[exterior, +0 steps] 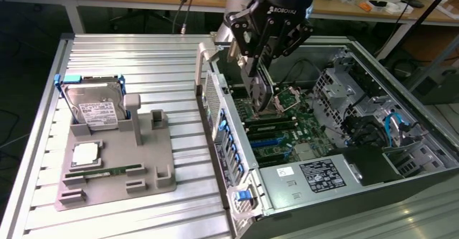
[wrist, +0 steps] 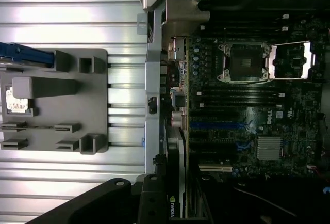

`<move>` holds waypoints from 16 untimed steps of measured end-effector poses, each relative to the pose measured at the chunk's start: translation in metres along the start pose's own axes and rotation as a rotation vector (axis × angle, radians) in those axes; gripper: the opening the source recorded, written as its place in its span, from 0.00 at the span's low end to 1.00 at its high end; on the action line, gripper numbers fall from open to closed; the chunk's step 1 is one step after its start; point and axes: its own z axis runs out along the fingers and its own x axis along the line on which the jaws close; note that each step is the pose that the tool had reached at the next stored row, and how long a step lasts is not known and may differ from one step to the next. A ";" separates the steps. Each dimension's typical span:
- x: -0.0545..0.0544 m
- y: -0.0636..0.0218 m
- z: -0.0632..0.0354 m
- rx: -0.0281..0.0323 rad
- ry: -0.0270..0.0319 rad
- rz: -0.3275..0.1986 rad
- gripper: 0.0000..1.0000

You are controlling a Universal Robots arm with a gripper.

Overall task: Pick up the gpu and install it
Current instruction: 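Pick up the gpu and move the gpu toward the slot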

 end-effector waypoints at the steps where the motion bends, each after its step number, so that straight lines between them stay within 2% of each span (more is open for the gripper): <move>1: -0.002 0.0000 -0.0001 0.0000 0.0000 0.000 0.27; 16: -0.021 -0.0002 -0.0008 0.0001 0.0000 -0.002 0.27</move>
